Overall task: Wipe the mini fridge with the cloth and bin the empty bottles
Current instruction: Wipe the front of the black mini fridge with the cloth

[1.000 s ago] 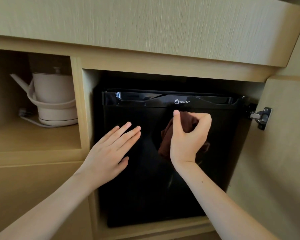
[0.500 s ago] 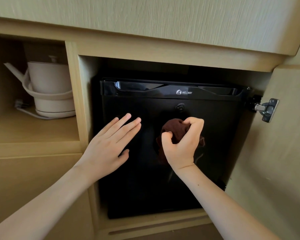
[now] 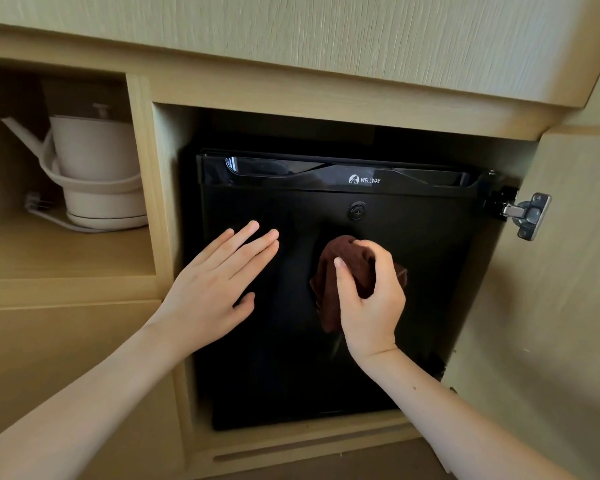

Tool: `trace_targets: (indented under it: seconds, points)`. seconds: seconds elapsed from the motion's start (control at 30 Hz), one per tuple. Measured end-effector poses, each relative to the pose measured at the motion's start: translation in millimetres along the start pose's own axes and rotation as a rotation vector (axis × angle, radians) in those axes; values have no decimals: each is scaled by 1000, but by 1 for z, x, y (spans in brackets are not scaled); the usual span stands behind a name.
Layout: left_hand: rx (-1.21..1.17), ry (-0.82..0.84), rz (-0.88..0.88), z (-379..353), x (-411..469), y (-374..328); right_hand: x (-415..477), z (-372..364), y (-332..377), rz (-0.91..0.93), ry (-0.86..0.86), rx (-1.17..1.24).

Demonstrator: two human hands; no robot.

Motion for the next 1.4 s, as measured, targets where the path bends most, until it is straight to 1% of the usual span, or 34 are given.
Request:
trace_targets:
  seconds: [0.07, 0.23, 0.4, 0.47, 0.63, 0.8, 0.87, 0.97, 1.17, 1.27, 1.33, 1.4]
  points:
    - [1, 2, 0, -1, 0, 0, -3, 0, 1, -27, 6, 0]
    - [11, 1, -3, -3, -1, 2, -3, -2, 1, -13, -5, 7]
    - [14, -22, -14, -5, -2, 3, -1, -3, 3, 182, 29, 29]
    - [19, -33, -17, -6, -2, 3, -2, -5, -1, 210, 31, 12]
    - [26, -46, -21, -7, -2, 2, -4, -9, -7, 202, 25, -25]
    - [23, -48, -15, -7, -2, 2, -9, -15, -12, 215, 139, -74]
    - [27, -48, -17, -8, -2, 3, -10, -17, -11, 222, 151, -114]
    - [32, -46, -16, -8, -2, 3, -11, -17, -7, 233, 107, -142]
    - [40, -22, -28, -7, -1, 4, -3, -16, 0, 164, 33, -70]
    - [59, -17, -29, -6, -1, 5, 6, -31, 18, 144, -2, -66]
    - [78, -22, -17, -4, -2, 7, 8, -47, 33, 162, 10, -53]
    - [89, -27, 3, -3, -1, 8, 7, -60, 44, 206, 57, -42]
Point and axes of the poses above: each hand's wrist, its own x-axis towards the middle knuckle, its own z-axis out of the back of the hand, y = z × x, the point moved 8 cm from there along x, towards the middle knuckle, and after that the axes turned 4 degrees about -y, right-handed, at the moved point
